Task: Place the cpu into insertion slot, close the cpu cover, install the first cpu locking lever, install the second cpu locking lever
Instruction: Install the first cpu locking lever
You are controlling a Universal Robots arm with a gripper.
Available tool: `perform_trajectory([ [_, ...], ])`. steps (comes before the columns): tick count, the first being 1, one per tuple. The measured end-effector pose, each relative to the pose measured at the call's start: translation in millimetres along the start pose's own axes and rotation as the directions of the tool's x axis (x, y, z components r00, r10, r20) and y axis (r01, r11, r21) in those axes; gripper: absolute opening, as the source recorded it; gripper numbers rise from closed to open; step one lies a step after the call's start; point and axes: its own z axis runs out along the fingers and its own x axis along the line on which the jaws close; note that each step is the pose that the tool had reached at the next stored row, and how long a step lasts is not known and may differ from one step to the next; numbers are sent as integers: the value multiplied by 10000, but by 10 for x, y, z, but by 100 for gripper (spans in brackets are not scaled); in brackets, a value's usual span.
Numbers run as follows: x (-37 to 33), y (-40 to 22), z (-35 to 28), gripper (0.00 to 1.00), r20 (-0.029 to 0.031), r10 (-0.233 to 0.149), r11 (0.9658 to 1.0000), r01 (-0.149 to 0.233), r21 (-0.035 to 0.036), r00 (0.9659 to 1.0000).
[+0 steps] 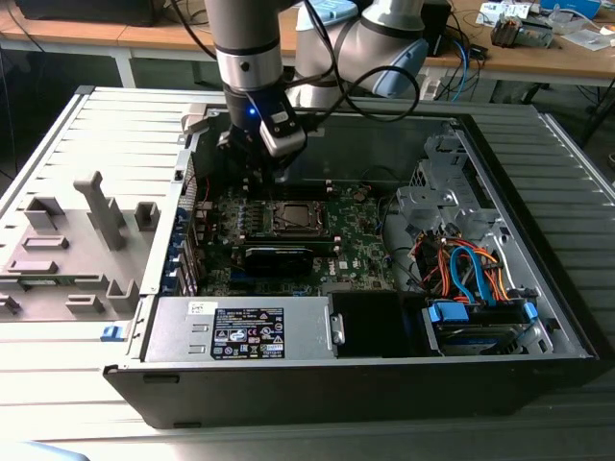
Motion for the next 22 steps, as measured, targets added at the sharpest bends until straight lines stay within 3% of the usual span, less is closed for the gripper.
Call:
perform_trajectory([
  [14, 85, 50, -8, 11, -1, 0, 10000, 0, 0, 10000],
  [15, 85, 54, -8, 11, -53, -2, 10000, 2, 6, 10000],
  [16, 85, 57, -7, 11, -174, -2, 10000, 2, 29, 9998],
  [17, 86, 59, -5, 11, -416, 1, 10000, 2, 71, 9991],
  [19, 86, 61, -5, 11, -728, 1, 9998, 11, 174, 9973],
  [21, 86, 63, -9, 11, -753, -3, 9995, 27, 322, 9972],
  [22, 85, 64, -16, 11, -752, -5, 9994, 31, 341, 9972],
])
